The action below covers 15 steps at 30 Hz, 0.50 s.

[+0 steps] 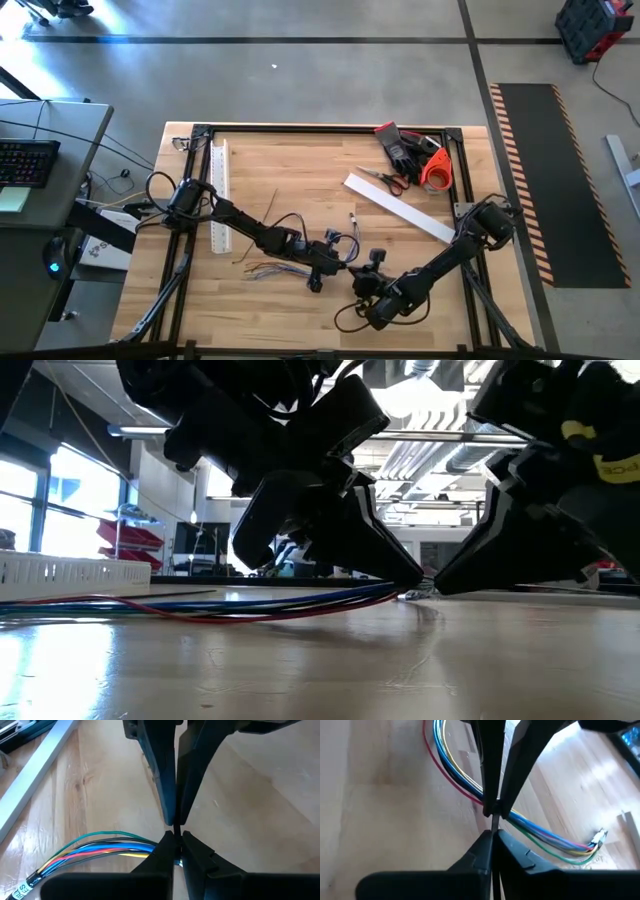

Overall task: Ziptie cables
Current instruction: Wrap the zip tie on the cable

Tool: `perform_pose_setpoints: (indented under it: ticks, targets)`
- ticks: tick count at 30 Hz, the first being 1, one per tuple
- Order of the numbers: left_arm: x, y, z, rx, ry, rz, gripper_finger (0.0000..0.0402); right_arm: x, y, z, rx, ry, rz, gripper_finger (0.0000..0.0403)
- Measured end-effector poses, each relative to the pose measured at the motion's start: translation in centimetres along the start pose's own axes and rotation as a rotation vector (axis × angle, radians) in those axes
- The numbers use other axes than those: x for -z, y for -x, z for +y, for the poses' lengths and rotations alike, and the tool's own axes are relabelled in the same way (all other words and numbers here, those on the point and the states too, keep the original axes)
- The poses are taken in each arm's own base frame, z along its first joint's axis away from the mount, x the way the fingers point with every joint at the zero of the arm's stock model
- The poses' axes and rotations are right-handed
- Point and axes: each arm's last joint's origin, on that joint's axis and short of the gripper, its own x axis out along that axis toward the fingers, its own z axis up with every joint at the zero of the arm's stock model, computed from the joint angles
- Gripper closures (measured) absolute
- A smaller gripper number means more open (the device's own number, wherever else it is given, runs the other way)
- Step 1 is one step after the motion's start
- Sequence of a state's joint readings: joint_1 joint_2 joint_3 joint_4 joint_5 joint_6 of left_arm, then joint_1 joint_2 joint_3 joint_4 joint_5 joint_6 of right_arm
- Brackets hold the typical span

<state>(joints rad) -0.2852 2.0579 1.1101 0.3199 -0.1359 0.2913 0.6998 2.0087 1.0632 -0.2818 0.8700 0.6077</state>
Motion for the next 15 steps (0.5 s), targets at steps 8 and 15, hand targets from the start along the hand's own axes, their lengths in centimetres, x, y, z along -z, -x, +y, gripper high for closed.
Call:
perform_pose_setpoints:
  ticks: [8, 15]
  targets:
    - [-0.1, 0.0, -0.1, -0.002, -0.009, 0.005, 0.0401, 1.9, 1.7, 0.6, -0.026, -0.047, 0.094, 0.0402]
    - [0.1, 0.0, -0.2, -0.004, -0.005, 0.017, 0.0401, 0.8, 1.9, 0.5, -0.039, -0.062, 0.137, 0.0402]
